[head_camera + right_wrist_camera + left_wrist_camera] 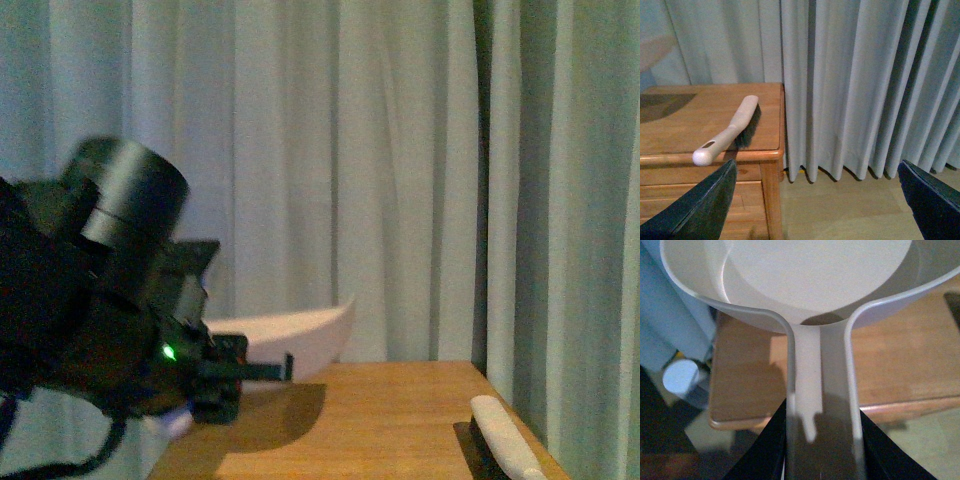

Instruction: Clean up trash

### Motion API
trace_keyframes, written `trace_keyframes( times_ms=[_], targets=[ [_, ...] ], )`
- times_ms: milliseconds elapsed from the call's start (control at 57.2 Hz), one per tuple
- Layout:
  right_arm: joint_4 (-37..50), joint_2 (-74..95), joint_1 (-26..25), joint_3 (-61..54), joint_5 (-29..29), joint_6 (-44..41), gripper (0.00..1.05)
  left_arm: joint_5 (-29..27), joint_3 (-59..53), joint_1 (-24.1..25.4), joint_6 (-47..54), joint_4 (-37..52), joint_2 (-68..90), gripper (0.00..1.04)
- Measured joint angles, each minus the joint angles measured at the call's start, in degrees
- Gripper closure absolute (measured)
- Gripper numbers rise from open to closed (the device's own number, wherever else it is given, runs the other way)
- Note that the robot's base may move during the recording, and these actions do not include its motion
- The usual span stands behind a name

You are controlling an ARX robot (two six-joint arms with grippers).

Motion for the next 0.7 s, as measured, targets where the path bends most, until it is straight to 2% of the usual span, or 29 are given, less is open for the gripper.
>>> trace_keyframes(
  times_ms=[384,577,699],
  targets=[
    [0.0,0.0,0.0,0.0,0.0,0.0,0.07,4.9,-18.9,7.2,-0.1,20.0,-29.6,0.77],
    [0.0,0.0,0.0,0.0,0.0,0.0,0.07,9.1,-27.2,11.5,-1.8,22.3,-43.2,0.77],
    [0.0,0.0,0.0,0.0,0.0,0.0,0.07,14.8,-32.4,13.8,-2.9,21.5,-51.8,0.77]
  ],
)
